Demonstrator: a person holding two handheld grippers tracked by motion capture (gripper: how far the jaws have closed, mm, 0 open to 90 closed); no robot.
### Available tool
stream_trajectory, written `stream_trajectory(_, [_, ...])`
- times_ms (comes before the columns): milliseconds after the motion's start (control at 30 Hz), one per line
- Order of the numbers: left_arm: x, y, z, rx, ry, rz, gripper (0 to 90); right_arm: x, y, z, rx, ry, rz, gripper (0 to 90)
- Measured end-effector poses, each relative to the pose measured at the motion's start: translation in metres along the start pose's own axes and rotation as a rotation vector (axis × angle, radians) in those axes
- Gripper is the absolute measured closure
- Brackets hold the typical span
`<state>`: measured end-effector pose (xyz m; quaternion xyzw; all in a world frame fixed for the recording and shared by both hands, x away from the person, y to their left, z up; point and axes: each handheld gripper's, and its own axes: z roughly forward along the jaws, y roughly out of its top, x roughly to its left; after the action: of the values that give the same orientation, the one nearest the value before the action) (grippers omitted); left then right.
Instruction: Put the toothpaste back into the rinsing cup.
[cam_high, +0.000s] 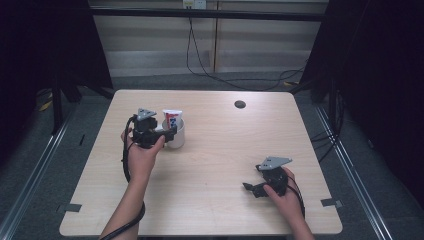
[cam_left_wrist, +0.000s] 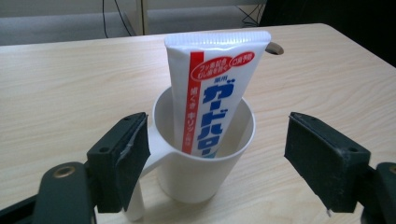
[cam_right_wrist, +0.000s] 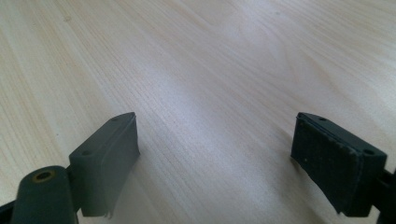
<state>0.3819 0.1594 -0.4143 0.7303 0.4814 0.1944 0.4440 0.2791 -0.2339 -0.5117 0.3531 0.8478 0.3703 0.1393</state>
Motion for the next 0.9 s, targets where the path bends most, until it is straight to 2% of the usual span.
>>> stream_trajectory(333, [0.005, -0.01, -0.008, 0.005, 0.003, -0.001, 21.8, 0.0, 0.0, 0.0, 0.0, 0.0, 0.0, 14.5])
stream_trajectory(900, [0.013, -0.036, -0.016, 0.017, 0.008, -0.011, 21.9, 0.0, 0.0, 0.0, 0.0, 0.0, 0.001, 14.5])
